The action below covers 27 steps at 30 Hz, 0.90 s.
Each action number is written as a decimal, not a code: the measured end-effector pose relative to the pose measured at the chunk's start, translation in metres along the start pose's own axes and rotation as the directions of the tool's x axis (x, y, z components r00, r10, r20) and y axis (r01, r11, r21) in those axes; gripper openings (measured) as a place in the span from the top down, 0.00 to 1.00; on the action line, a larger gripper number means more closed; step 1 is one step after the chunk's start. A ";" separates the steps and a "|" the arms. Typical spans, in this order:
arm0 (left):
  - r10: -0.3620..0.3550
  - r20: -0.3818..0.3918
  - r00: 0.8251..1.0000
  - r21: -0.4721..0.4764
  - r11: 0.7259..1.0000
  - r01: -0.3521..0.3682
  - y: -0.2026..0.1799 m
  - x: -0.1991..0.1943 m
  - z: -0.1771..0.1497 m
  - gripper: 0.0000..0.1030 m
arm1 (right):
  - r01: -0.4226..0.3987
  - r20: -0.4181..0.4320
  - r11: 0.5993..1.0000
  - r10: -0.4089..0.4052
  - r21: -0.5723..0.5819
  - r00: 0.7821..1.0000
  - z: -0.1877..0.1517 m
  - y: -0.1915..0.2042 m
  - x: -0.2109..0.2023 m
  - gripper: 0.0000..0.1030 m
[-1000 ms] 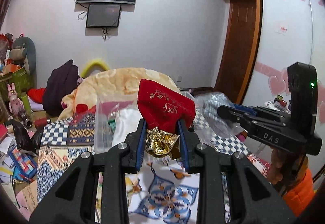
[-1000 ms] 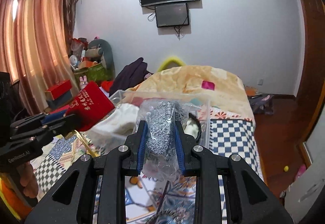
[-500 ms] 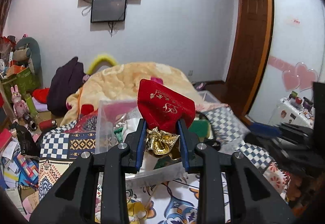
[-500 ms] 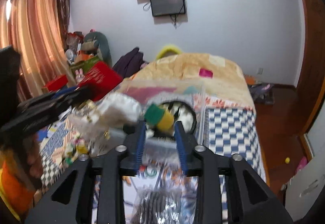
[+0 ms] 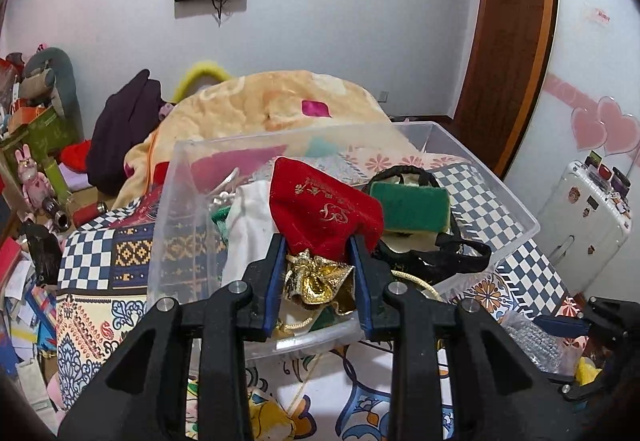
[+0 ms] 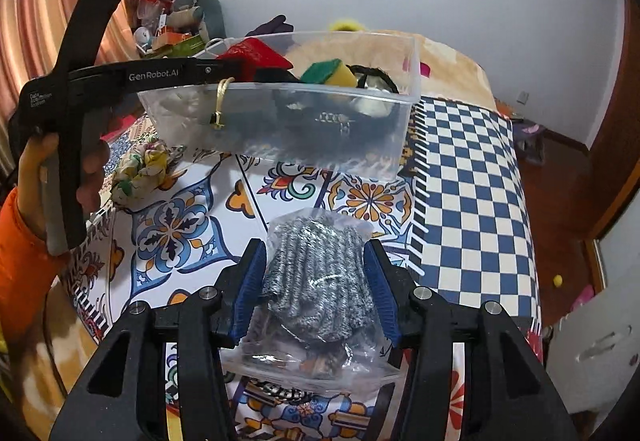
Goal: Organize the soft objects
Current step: 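Drop the red pouch and scrubber bag into the clear box while both tools open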
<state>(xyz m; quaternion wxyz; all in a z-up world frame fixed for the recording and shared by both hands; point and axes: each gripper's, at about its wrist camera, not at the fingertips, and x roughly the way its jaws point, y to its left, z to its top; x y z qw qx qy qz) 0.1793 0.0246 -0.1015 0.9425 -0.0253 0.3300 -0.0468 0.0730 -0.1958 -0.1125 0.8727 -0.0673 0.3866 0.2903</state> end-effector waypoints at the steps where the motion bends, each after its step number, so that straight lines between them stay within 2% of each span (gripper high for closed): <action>1: -0.001 -0.001 1.000 0.000 1.000 0.001 0.000 0.000 0.000 0.71 | -0.001 -0.002 1.000 0.001 0.005 1.000 0.000 -0.001 0.001 0.54; 3: -0.001 -0.001 1.000 0.003 1.000 0.001 -0.001 -0.002 0.000 0.70 | -0.002 -0.008 1.000 0.002 0.005 1.000 0.001 -0.002 0.005 0.55; 5: -0.006 0.001 1.000 0.008 1.000 0.006 -0.003 -0.005 -0.001 0.69 | 0.002 0.001 1.000 -0.002 0.000 1.000 0.000 -0.001 0.005 0.66; 9: -0.015 0.017 1.000 0.018 1.000 0.015 -0.006 -0.016 -0.003 0.64 | -0.004 0.030 1.000 0.004 0.010 1.000 0.005 -0.001 -0.001 0.71; 11: -0.029 0.030 0.999 0.018 0.999 0.028 -0.008 -0.024 -0.002 0.59 | -0.003 0.057 1.000 0.002 0.007 0.998 0.009 -0.001 -0.007 0.72; 13: -0.032 0.057 0.998 0.020 0.999 0.031 -0.009 -0.035 -0.001 0.48 | -0.009 0.087 1.000 0.008 0.011 0.996 0.016 -0.001 -0.014 0.72; 17: -0.037 0.118 0.992 0.026 0.999 0.034 -0.011 -0.057 0.003 0.42 | -0.019 0.161 1.000 0.015 0.022 0.987 0.033 -0.005 -0.027 0.72; 19: -0.037 0.145 0.989 0.025 0.999 0.034 -0.010 -0.068 0.004 0.35 | -0.008 0.195 1.000 0.002 0.028 0.981 0.044 -0.006 -0.030 0.72; 20: -0.033 0.158 0.987 0.024 0.999 0.029 -0.009 -0.074 0.005 0.32 | -0.002 0.216 0.999 -0.005 0.034 0.976 0.051 -0.007 -0.031 0.72; 22: -0.022 0.190 0.981 0.016 1.000 0.019 -0.006 -0.085 0.006 0.19 | 0.012 0.246 0.999 -0.023 0.046 0.969 0.061 -0.010 -0.031 0.72; 25: 0.004 0.220 0.976 0.005 1.000 -0.005 0.000 -0.094 0.009 0.10 | 0.041 0.273 0.998 -0.054 0.053 0.961 0.077 -0.013 -0.026 0.72; 27: 0.026 0.229 0.973 -0.003 1.000 -0.026 0.004 -0.098 0.010 0.08 | 0.043 0.271 0.998 -0.056 0.052 0.961 0.088 -0.015 -0.019 0.72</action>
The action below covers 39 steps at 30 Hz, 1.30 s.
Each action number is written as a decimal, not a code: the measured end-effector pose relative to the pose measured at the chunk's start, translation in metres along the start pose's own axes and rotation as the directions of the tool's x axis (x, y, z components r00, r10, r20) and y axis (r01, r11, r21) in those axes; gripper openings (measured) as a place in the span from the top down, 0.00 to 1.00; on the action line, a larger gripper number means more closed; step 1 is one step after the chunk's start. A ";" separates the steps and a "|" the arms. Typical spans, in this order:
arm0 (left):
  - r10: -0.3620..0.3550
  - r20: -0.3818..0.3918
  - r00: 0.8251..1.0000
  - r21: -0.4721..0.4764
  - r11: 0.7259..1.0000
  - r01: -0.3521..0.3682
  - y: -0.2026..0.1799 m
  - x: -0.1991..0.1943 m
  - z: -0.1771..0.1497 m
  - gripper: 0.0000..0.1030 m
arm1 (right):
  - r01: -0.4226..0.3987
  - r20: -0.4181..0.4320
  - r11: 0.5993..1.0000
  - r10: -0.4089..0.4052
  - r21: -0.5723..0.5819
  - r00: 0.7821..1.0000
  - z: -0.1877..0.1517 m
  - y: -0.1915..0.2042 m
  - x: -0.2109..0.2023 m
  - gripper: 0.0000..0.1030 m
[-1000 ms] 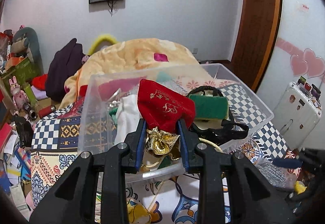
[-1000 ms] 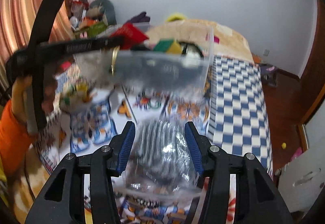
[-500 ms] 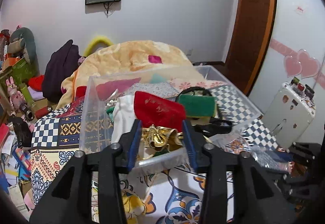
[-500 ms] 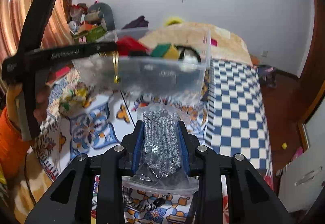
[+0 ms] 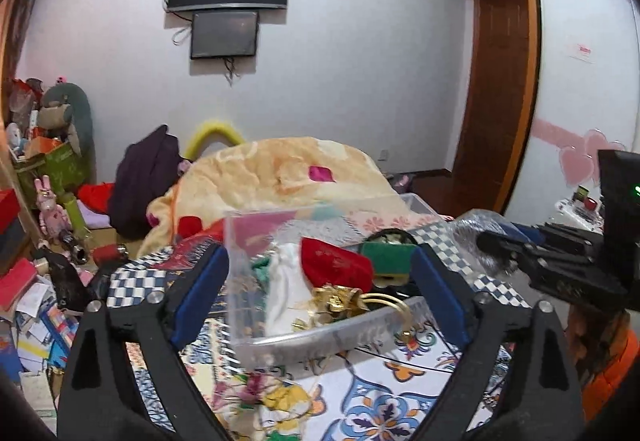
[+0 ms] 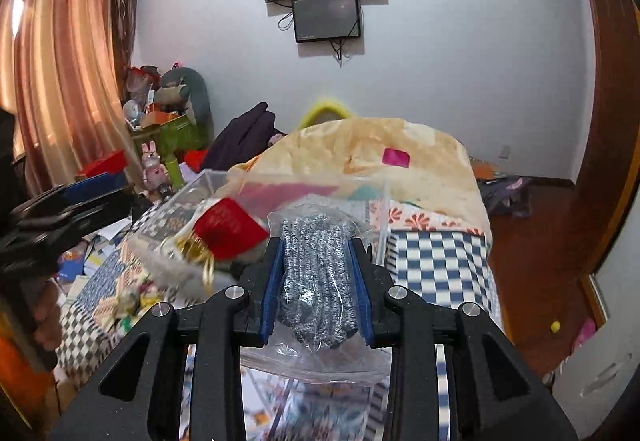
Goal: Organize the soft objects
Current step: 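Drop the red pouch and scrubber bag into the clear box while both tools open, then grasp the floral cloth with the left tool while the right tool grasps the black-and-white cord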
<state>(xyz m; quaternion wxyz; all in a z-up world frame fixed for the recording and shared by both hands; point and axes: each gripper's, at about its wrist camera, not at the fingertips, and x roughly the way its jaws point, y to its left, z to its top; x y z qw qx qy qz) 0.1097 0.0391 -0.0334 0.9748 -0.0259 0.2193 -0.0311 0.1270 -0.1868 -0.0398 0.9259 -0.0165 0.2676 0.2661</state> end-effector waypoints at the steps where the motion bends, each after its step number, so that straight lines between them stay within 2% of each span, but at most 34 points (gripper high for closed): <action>1: 0.008 0.000 1.000 0.000 1.000 -0.008 0.002 0.000 0.000 0.07 | 0.010 -0.001 1.000 -0.010 0.001 1.000 0.003 -0.001 0.006 0.72; 8: 0.036 -0.057 0.998 -0.003 0.999 -0.036 0.018 0.006 -0.014 0.07 | 0.022 -0.078 1.000 -0.022 0.000 0.997 0.010 -0.007 0.047 0.71; 12: 0.041 -0.105 0.994 -0.002 0.999 -0.041 0.026 0.008 -0.030 0.07 | 0.027 -0.129 1.000 -0.027 -0.002 0.991 0.003 -0.005 0.058 0.66; 14: 0.044 -0.133 0.990 -0.001 0.999 -0.045 0.029 0.009 -0.040 0.07 | 0.028 -0.141 1.000 -0.029 -0.006 0.990 -0.001 -0.005 0.057 0.57; 18: 0.061 -0.187 0.980 0.014 0.998 -0.059 0.033 0.009 -0.063 0.07 | 0.009 -0.130 1.000 -0.011 -0.015 0.991 -0.004 -0.002 0.044 0.45; 20: 0.063 -0.220 0.973 0.014 0.998 -0.061 0.035 0.011 -0.074 0.07 | 0.013 -0.117 1.000 -0.016 -0.029 0.993 -0.006 0.001 0.034 0.36; 22: 0.067 -0.253 0.965 0.013 0.998 -0.065 0.036 0.012 -0.085 0.07 | 0.010 -0.100 0.999 -0.014 -0.034 0.995 -0.008 0.002 0.025 0.31; 25: 0.077 -0.287 0.955 0.019 0.997 -0.075 0.036 0.014 -0.099 0.07 | 0.008 -0.091 0.999 -0.013 -0.054 0.996 -0.015 0.005 0.010 0.29; 28: 0.072 -0.314 0.947 0.019 0.997 -0.070 0.035 0.018 -0.109 0.07 | 0.018 -0.094 0.997 -0.025 -0.072 0.995 -0.025 0.009 0.001 0.22; 33: 0.058 -0.350 0.935 -0.012 0.998 -0.066 0.035 0.024 -0.118 0.07 | 0.004 -0.138 0.999 -0.011 -0.049 0.990 -0.053 0.011 -0.011 0.21; 39: 0.052 -0.349 0.936 -0.040 0.997 -0.071 0.032 0.027 -0.121 0.07 | -0.013 -0.249 1.000 0.011 -0.004 0.968 -0.090 0.011 -0.009 0.21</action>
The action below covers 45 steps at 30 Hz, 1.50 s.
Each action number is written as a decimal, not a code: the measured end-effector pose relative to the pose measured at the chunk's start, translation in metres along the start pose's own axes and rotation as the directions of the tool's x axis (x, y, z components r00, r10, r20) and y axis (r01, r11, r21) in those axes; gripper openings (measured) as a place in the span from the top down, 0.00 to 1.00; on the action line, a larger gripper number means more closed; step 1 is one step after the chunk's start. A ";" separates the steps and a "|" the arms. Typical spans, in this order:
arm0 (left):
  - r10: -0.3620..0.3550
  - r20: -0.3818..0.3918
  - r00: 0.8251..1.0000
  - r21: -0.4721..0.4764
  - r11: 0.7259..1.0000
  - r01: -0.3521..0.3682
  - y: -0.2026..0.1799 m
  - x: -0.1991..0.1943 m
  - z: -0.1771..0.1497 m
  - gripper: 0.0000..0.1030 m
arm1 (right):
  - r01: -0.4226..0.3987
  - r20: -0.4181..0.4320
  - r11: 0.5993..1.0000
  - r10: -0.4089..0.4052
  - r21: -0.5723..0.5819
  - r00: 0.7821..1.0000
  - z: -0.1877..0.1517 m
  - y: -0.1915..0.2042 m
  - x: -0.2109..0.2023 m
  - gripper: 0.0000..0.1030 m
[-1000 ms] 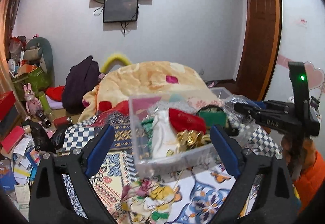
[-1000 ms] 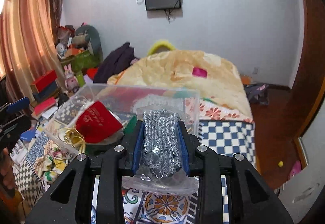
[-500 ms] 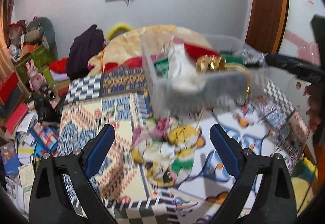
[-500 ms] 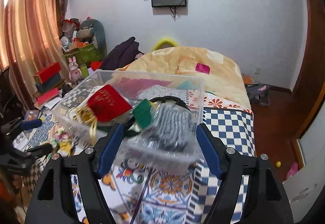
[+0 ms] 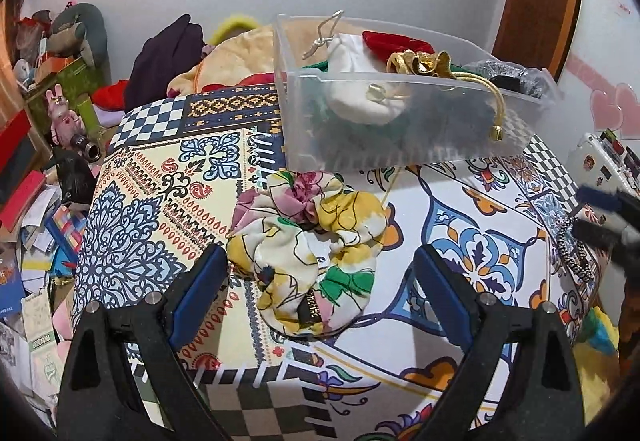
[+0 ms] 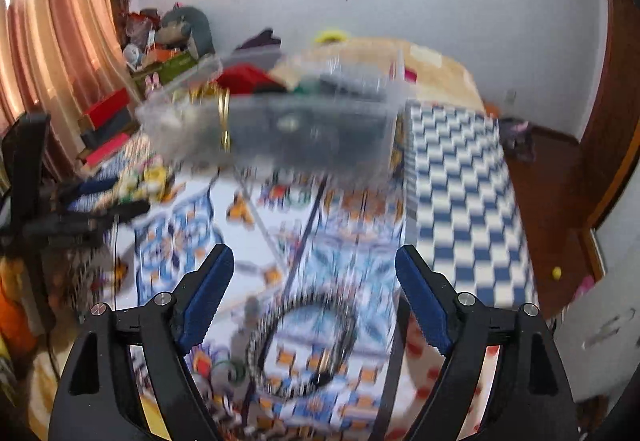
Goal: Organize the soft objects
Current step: 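Grasp the floral cloth with the left tool while the right tool grasps the black-and-white cord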
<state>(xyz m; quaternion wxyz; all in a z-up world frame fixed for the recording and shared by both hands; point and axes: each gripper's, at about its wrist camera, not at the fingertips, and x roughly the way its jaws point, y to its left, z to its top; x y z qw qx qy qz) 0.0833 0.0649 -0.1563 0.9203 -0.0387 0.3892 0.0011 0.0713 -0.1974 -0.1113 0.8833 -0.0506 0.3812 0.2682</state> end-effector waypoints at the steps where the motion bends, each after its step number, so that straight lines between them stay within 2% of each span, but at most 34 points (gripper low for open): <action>1: 0.001 0.002 1.000 0.001 1.000 -0.001 -0.001 0.000 0.000 0.08 | 0.005 -0.010 1.000 -0.005 -0.004 1.000 -0.005 0.001 0.001 0.21; 2: 0.001 0.006 1.000 0.004 1.000 -0.001 -0.002 0.000 0.000 0.10 | 0.003 -0.014 1.000 -0.003 -0.006 1.000 -0.008 0.002 -0.001 0.21; 4: 0.005 0.008 1.000 0.014 1.000 -0.005 -0.004 0.000 -0.001 0.21 | -0.008 -0.017 1.000 0.008 -0.008 1.000 -0.012 0.003 -0.003 0.22; 6: 0.000 -0.001 1.000 0.019 1.000 0.001 -0.006 0.003 -0.001 0.29 | -0.010 -0.018 1.000 0.010 -0.012 1.000 -0.015 0.005 -0.005 0.27; 8: 0.007 0.008 1.000 0.026 1.000 -0.007 -0.007 0.003 -0.002 0.33 | -0.005 -0.029 1.000 0.005 -0.021 1.000 -0.018 0.008 -0.003 0.39; 9: 0.008 0.010 1.000 0.029 1.000 -0.008 -0.007 0.003 -0.002 0.38 | -0.004 -0.035 1.000 0.003 -0.024 0.999 -0.020 0.008 -0.003 0.43; 11: 0.003 0.015 1.000 0.034 0.999 -0.004 -0.008 0.001 -0.002 0.47 | -0.007 -0.048 1.000 0.006 -0.030 0.999 -0.023 0.008 0.000 0.57; 13: -0.003 0.019 1.000 0.041 0.999 0.003 -0.010 -0.001 -0.003 0.62 | 0.000 -0.044 0.999 -0.002 -0.038 0.999 -0.025 0.010 0.001 0.64; 17: -0.032 0.018 0.999 0.057 0.998 0.031 -0.016 -0.007 -0.008 0.75 | -0.006 -0.036 0.999 0.005 -0.039 0.999 -0.025 0.012 0.000 0.84; 20: -0.055 0.030 0.998 0.080 0.995 0.053 -0.027 -0.014 -0.012 0.79 | -0.005 -0.026 0.999 0.004 -0.036 1.000 -0.023 0.013 -0.001 0.89; 29: -0.098 0.108 0.989 0.113 0.990 0.086 -0.047 -0.048 -0.004 0.79 | -0.023 0.047 0.999 0.025 -0.028 0.999 -0.004 0.013 -0.013 0.91; 38: -0.091 0.219 0.971 0.093 0.993 0.072 -0.036 -0.076 0.017 0.79 | -0.027 0.136 0.999 0.032 -0.042 0.990 0.022 0.018 -0.024 0.92; 42: -0.085 0.249 0.965 0.066 0.995 0.071 -0.029 -0.082 0.025 0.79 | 0.008 0.132 0.999 -0.001 -0.049 0.991 0.026 0.018 -0.023 0.91; 43: -0.086 0.252 0.964 0.059 0.996 0.074 -0.028 -0.083 0.026 0.79 | 0.035 0.126 0.998 -0.029 -0.045 0.992 0.025 0.018 -0.022 0.89; 45: -0.094 0.246 0.965 0.047 0.995 0.085 -0.025 -0.082 0.025 0.79 | 0.054 0.101 0.998 -0.050 -0.043 0.994 0.020 0.014 -0.018 0.70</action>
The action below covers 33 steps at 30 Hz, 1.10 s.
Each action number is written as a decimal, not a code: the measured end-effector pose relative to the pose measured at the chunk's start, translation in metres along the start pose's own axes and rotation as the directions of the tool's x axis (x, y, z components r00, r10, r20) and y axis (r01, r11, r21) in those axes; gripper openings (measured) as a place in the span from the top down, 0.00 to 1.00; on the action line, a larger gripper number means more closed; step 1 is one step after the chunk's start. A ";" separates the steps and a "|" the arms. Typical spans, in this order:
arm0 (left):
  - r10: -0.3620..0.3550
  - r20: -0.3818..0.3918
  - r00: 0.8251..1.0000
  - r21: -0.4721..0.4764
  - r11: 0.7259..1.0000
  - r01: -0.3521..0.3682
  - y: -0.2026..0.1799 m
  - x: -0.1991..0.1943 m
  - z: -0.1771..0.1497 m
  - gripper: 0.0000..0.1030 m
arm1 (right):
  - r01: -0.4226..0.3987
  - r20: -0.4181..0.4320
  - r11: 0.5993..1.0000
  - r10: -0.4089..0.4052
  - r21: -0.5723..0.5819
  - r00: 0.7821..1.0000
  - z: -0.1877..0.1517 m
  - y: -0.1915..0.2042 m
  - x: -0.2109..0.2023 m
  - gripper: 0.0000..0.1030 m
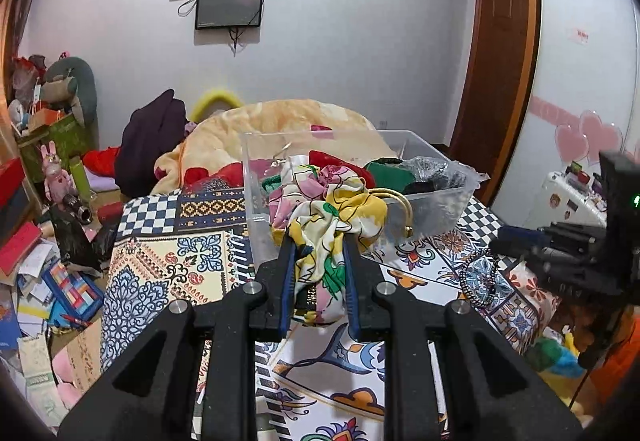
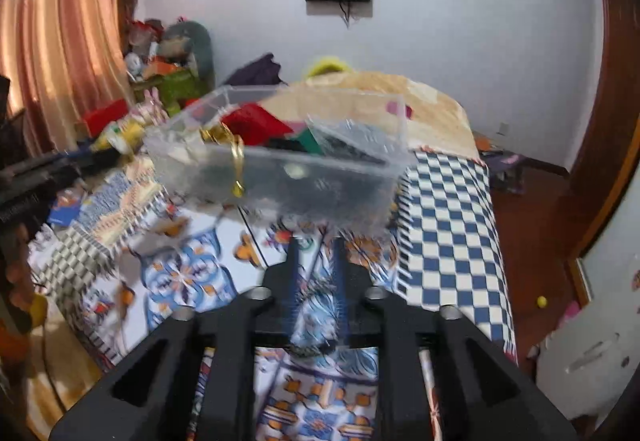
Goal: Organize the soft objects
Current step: 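Grasp the floral cloth with the left tool while the right tool grasps the black-and-white cord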
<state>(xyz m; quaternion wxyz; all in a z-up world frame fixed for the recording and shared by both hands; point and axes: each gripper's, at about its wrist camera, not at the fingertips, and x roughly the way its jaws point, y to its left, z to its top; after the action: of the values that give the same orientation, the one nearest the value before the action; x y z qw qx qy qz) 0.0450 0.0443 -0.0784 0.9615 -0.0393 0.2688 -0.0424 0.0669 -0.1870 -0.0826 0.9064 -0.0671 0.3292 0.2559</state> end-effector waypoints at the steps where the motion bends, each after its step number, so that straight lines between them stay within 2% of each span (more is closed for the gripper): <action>1: 0.000 -0.003 1.000 -0.002 1.000 0.000 0.001 0.001 -0.001 0.79 | -0.006 -0.008 1.000 0.006 0.010 1.000 -0.004 -0.003 0.001 0.45; 2: 0.001 -0.008 1.000 -0.003 1.000 -0.001 0.001 0.002 -0.002 0.79 | -0.012 -0.013 1.000 0.012 0.023 1.000 -0.008 -0.005 0.002 0.24; 3: 0.002 -0.013 1.000 -0.002 1.000 -0.002 0.001 0.003 -0.003 0.79 | -0.015 -0.015 0.999 0.016 0.032 1.000 -0.011 -0.008 0.003 0.18; 7: -0.007 -0.039 0.999 -0.002 1.000 0.007 -0.001 0.008 -0.007 0.79 | -0.027 -0.090 0.999 0.030 0.033 0.996 -0.023 -0.010 0.018 0.16; 10: -0.010 -0.044 0.999 0.007 1.000 0.011 -0.004 0.010 -0.009 0.79 | -0.008 -0.108 1.000 0.010 0.020 0.994 -0.030 -0.008 0.024 0.17; 12: -0.012 -0.047 0.999 0.011 1.000 0.013 -0.005 0.012 -0.010 0.79 | 0.003 -0.111 1.000 -0.001 0.018 0.994 -0.033 -0.008 0.027 0.22; 14: -0.015 -0.050 0.999 0.011 1.000 0.016 -0.006 0.013 -0.011 0.79 | 0.018 -0.116 1.000 -0.017 0.007 0.993 -0.034 -0.008 0.029 0.44; 15: -0.016 -0.051 0.999 0.011 1.000 0.016 -0.006 0.013 -0.011 0.79 | 0.003 -0.119 1.000 -0.001 0.011 0.993 -0.034 -0.009 0.030 0.47; 18: -0.019 -0.052 0.998 0.009 1.000 0.020 -0.005 0.014 -0.011 0.79 | 0.001 -0.105 1.000 0.002 0.026 0.994 -0.033 -0.013 0.029 0.71; 19: -0.019 -0.052 0.998 0.008 1.000 0.019 -0.005 0.015 -0.011 0.79 | 0.002 -0.106 1.000 0.001 0.031 0.994 -0.033 -0.015 0.029 0.83; 20: -0.019 -0.051 0.999 0.008 1.000 0.019 -0.005 0.014 -0.012 0.79 | 0.003 -0.105 0.999 0.001 0.039 0.994 -0.032 -0.017 0.029 0.89; 27: -0.017 -0.019 1.000 0.007 1.000 0.017 -0.003 0.007 -0.006 0.79 | -0.022 -0.036 0.999 0.024 0.049 0.999 -0.020 -0.018 0.013 0.89; 33: -0.005 0.033 0.999 0.014 1.000 0.005 -0.004 0.002 0.009 0.79 | -0.071 0.065 0.997 0.068 0.039 0.996 0.009 -0.012 -0.006 0.89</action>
<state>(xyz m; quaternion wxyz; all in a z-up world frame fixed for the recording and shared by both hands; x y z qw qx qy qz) 0.0511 0.0406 -0.0712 0.9659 -0.0340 0.2526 -0.0461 0.0740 -0.1968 -0.0729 0.9082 -0.0285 0.3076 0.2825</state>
